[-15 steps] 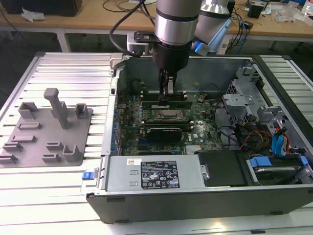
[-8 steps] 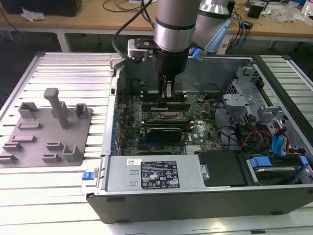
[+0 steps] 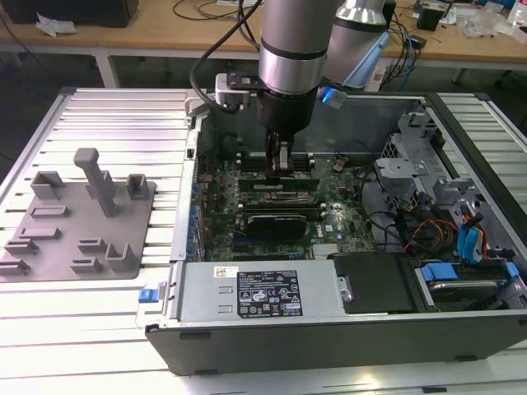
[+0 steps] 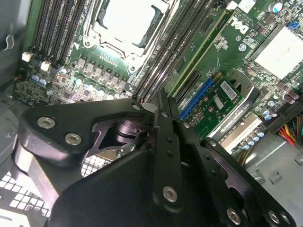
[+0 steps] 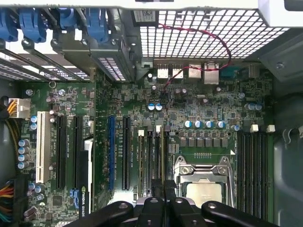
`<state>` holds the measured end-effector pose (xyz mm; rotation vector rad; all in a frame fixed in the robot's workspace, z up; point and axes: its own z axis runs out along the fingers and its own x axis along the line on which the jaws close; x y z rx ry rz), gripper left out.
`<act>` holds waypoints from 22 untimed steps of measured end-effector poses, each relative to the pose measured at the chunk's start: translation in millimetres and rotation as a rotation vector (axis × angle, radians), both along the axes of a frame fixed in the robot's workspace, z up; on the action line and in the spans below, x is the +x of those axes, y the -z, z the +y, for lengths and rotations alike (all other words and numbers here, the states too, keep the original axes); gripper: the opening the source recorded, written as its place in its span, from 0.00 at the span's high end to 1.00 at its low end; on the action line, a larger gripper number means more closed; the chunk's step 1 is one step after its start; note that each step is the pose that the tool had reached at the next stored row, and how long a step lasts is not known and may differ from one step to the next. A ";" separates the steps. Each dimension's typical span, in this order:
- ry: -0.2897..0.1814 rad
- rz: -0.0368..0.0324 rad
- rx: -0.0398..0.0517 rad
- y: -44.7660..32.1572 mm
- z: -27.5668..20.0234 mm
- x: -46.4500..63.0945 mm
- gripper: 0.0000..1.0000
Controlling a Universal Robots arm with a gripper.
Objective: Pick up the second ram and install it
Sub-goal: 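Pick up the second ram and move it above second insertion slot, then insert the second ram into the second slot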
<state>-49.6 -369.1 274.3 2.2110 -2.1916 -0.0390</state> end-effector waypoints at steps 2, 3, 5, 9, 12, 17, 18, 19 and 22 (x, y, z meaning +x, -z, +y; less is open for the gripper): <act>0.000 -0.0001 0.0000 0.1 0.0 0.0 0.91; 0.000 0.0000 0.0000 0.2 0.0 0.0 0.91; 0.000 -0.0001 0.0000 0.3 0.0 0.0 0.91; 0.000 -0.0002 0.0003 0.8 -0.1 0.0 0.91; 0.000 -0.0001 0.0001 4.9 -0.3 0.0 0.91; 0.000 0.0008 0.0000 17.5 -0.4 3.3 0.91; 0.000 0.0011 0.0000 19.1 -0.4 5.1 0.91; 0.000 0.0013 -0.0003 19.5 -0.5 5.4 0.91; -0.001 0.0011 0.0001 20.4 -0.4 7.2 0.91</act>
